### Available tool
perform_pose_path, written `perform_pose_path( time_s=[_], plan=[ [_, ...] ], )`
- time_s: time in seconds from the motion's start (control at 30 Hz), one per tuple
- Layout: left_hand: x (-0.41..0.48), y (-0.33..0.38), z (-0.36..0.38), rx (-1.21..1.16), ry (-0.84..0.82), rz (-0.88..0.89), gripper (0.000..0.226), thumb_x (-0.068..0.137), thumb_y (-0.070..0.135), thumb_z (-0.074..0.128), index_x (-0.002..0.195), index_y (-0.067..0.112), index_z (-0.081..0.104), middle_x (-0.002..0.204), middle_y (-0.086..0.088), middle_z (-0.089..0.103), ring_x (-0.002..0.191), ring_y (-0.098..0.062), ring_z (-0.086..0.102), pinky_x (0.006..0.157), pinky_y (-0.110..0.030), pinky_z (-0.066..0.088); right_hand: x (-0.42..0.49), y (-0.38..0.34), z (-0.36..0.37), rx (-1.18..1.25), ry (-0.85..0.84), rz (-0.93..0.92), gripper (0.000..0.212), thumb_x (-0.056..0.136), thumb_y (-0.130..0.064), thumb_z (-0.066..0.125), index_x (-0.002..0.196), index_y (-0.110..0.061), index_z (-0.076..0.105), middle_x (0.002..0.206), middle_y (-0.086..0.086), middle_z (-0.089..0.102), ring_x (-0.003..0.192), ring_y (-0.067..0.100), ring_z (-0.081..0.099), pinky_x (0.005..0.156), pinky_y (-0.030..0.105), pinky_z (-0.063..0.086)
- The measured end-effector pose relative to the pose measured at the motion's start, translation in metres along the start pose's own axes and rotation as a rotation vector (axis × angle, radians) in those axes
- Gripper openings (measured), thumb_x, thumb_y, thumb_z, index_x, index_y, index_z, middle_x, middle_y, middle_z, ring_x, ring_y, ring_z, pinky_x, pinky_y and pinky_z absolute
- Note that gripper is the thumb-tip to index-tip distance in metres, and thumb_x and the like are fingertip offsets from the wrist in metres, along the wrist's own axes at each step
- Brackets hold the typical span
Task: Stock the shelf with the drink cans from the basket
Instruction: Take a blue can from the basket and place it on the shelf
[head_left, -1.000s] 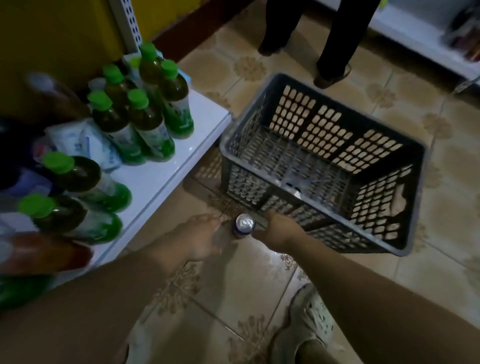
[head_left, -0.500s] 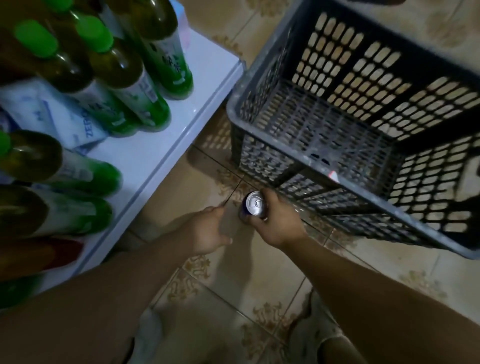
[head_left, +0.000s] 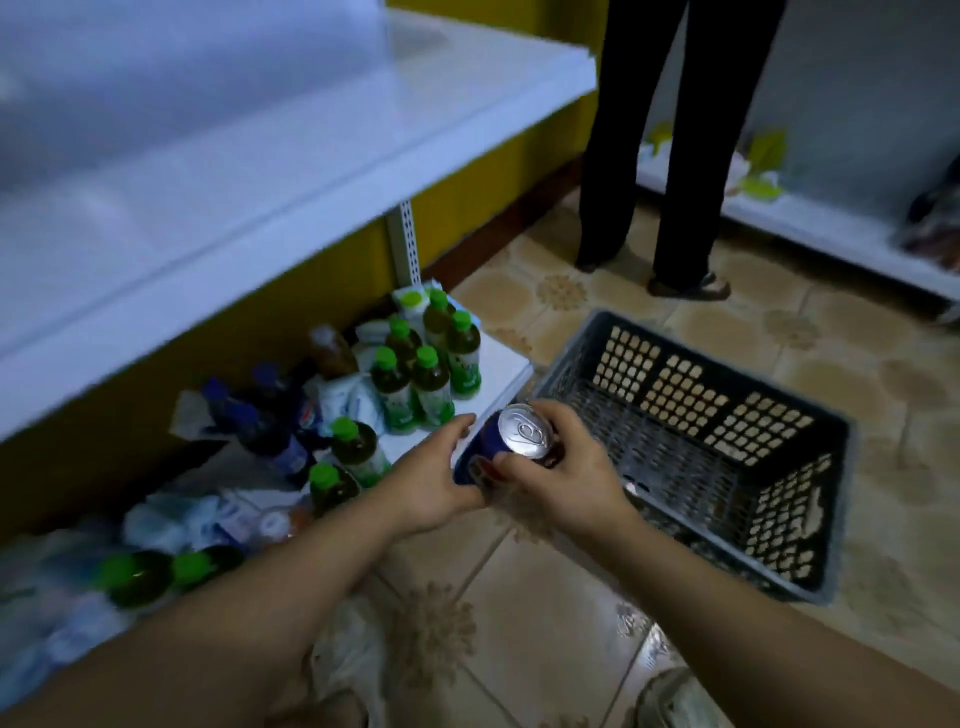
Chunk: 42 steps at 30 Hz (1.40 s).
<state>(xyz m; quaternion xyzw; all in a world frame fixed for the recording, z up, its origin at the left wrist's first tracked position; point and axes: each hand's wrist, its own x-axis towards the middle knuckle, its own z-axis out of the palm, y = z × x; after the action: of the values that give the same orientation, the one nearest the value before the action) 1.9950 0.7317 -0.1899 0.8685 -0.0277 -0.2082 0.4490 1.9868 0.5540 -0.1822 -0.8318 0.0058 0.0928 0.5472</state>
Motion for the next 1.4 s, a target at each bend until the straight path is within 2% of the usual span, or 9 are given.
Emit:
perform_pose_path(
  time_s=[0.1, 0.2, 0.4, 0.77, 0.9, 1.0, 1.1, 1.27, 1.4],
  plan=[
    [-0.044, 0.032, -0.032, -0.104, 0.071, 0.027, 0.089, 0.071, 0.027, 0.084, 0.143, 0.028, 0.031, 0.137, 0.013, 0.047, 0.128, -0.008, 0.044, 0.094, -0.022, 0.045, -0.025, -0.068, -0.005, 0.08, 0.02, -0.106, 0.046, 0.076, -0.035, 0.077, 0.115, -0.039, 0.052, 0.104, -0.021, 0.062, 0.091, -0.002, 0.061, 0.067, 0.015, 0.049],
    [-0.095, 0.067, -0.059, -0.159, 0.157, 0.093, 0.074, 0.073, 0.005, 0.079, 0.128, 0.028, 0.035, 0.114, 0.017, 0.055, 0.11, -0.002, 0.056, 0.074, -0.006, 0.046, -0.048, -0.133, -0.005, 0.133, 0.017, -0.197, 0.044, 0.076, -0.042, 0.075, 0.116, -0.034, 0.057, 0.106, -0.015, 0.064, 0.095, 0.005, 0.063, 0.072, 0.024, 0.053],
    [-0.196, 0.11, -0.113, -0.163, 0.406, 0.179, 0.077, 0.067, 0.02, 0.084, 0.13, 0.02, 0.04, 0.119, 0.007, 0.06, 0.108, -0.009, 0.06, 0.091, -0.03, 0.05, -0.104, -0.243, 0.004, 0.128, 0.022, -0.403, 0.035, 0.078, -0.042, 0.072, 0.108, -0.032, 0.057, 0.102, -0.013, 0.063, 0.092, 0.006, 0.061, 0.072, 0.023, 0.051],
    [-0.379, 0.091, -0.155, -0.16, 0.816, 0.115, 0.064, 0.076, 0.017, 0.078, 0.126, 0.029, 0.04, 0.111, 0.013, 0.058, 0.098, -0.002, 0.057, 0.075, -0.014, 0.047, -0.201, -0.355, 0.102, 0.129, -0.315, -0.598, 0.035, 0.079, -0.041, 0.071, 0.107, -0.028, 0.057, 0.104, -0.005, 0.065, 0.093, 0.016, 0.064, 0.083, 0.035, 0.055],
    [-0.437, 0.065, -0.172, -0.129, 0.933, -0.024, 0.065, 0.076, 0.02, 0.078, 0.128, 0.024, 0.04, 0.111, 0.011, 0.058, 0.099, -0.005, 0.057, 0.079, -0.016, 0.047, -0.227, -0.379, 0.158, 0.103, -0.425, -0.647, 0.041, 0.074, -0.046, 0.071, 0.109, -0.028, 0.059, 0.105, -0.005, 0.066, 0.094, 0.015, 0.064, 0.085, 0.04, 0.056],
    [-0.477, 0.036, -0.184, -0.071, 0.994, -0.173, 0.073, 0.076, 0.032, 0.078, 0.136, 0.021, 0.039, 0.126, 0.003, 0.058, 0.112, -0.011, 0.056, 0.096, -0.031, 0.047, -0.245, -0.394, 0.198, 0.065, -0.518, -0.654, 0.045, 0.075, -0.047, 0.071, 0.113, -0.025, 0.058, 0.108, -0.004, 0.065, 0.096, 0.017, 0.062, 0.085, 0.038, 0.055],
    [-0.509, 0.012, -0.195, -0.006, 1.027, -0.308, 0.076, 0.079, 0.037, 0.073, 0.143, 0.021, 0.035, 0.139, -0.001, 0.049, 0.126, -0.016, 0.047, 0.097, -0.027, 0.04, -0.257, -0.406, 0.231, 0.038, -0.591, -0.654, 0.052, 0.078, -0.046, 0.071, 0.121, -0.021, 0.057, 0.112, -0.002, 0.063, 0.101, 0.019, 0.06, 0.084, 0.037, 0.053],
    [-0.538, -0.029, -0.215, 0.277, 0.952, -0.599, 0.076, 0.085, 0.054, 0.06, 0.146, 0.02, 0.033, 0.152, -0.001, 0.035, 0.136, -0.019, 0.036, 0.11, -0.032, 0.031, -0.255, -0.417, 0.28, -0.006, -0.674, -0.671, 0.049, 0.079, -0.046, 0.071, 0.119, -0.025, 0.053, 0.108, -0.005, 0.057, 0.099, 0.016, 0.055, 0.082, 0.036, 0.052],
    [-0.547, -0.064, -0.233, 0.455, 0.877, -0.839, 0.067, 0.092, 0.063, 0.036, 0.147, 0.026, 0.03, 0.157, 0.0, 0.023, 0.143, -0.02, 0.022, 0.115, -0.049, 0.016, -0.242, -0.419, 0.311, -0.031, -0.685, -0.67, 0.055, 0.077, -0.048, 0.072, 0.124, -0.024, 0.054, 0.112, -0.005, 0.058, 0.1, 0.016, 0.055, 0.087, 0.039, 0.053]
  ],
)
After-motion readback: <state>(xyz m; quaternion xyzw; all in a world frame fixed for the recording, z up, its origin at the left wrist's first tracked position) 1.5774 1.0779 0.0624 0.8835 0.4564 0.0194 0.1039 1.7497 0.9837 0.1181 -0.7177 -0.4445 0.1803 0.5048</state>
